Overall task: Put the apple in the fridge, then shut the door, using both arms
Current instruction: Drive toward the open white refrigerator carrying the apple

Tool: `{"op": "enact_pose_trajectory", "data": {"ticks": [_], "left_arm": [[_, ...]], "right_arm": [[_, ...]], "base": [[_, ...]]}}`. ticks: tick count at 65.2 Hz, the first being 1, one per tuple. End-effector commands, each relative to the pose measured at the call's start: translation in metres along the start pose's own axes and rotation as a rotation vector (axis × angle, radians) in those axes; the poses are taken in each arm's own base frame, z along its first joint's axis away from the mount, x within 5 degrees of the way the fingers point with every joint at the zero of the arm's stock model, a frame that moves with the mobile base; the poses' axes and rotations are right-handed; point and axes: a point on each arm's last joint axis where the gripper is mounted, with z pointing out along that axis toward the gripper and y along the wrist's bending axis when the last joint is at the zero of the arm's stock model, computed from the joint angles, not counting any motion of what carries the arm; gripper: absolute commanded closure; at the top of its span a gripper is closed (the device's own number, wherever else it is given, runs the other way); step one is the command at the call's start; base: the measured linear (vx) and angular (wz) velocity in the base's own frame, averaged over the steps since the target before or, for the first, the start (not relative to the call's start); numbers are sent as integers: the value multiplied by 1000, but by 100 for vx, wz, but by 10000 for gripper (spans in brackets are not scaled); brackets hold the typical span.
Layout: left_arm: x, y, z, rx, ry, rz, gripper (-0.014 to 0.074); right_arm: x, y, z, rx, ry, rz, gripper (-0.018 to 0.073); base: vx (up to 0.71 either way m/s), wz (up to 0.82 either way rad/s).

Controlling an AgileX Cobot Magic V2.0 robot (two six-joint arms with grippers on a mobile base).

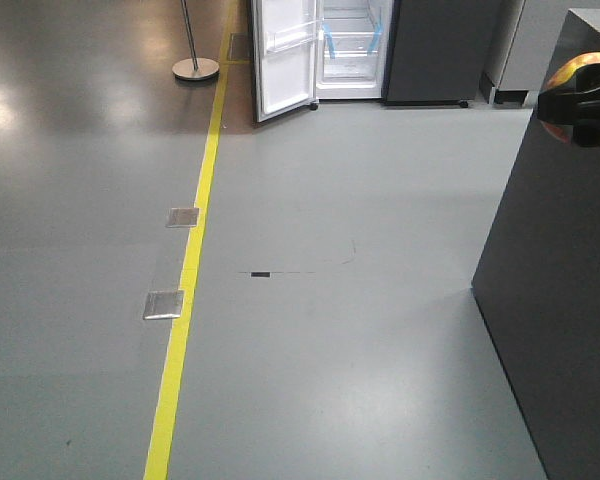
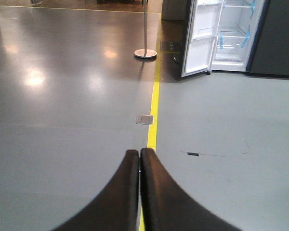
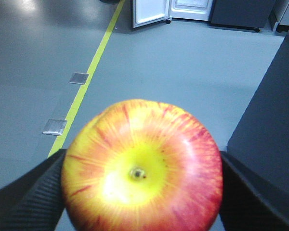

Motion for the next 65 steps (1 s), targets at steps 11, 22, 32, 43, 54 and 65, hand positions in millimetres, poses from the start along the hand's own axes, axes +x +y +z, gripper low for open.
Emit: {"op": "enact_pose_trajectory", "data": {"ticks": [11,22,32,43,54,65], "left_arm": [[-1,-2,0,29,-59,-1,604],[-1,-2,0,29,-59,-1,604],[-1,-2,0,29,-59,-1,604],[-1,-2,0,29,-59,-1,604],[-1,-2,0,29,-59,-1,604],[-1,-2,0,29,-59,-1,604]], "right_arm": [[-18,-2,-17,27,-133,-3,391],[-18,-2,-17,27,-133,-3,391],[-18,-2,-17,27,-133,-3,391],[-18,-2,-17,27,-133,-3,391],[-18,-2,-17,27,-133,-3,391],[-18,-2,-17,27,-133,-3,391]], "base": [[19,1],[18,2],[17,3],[17,4],[17,5],[17,4]]}}
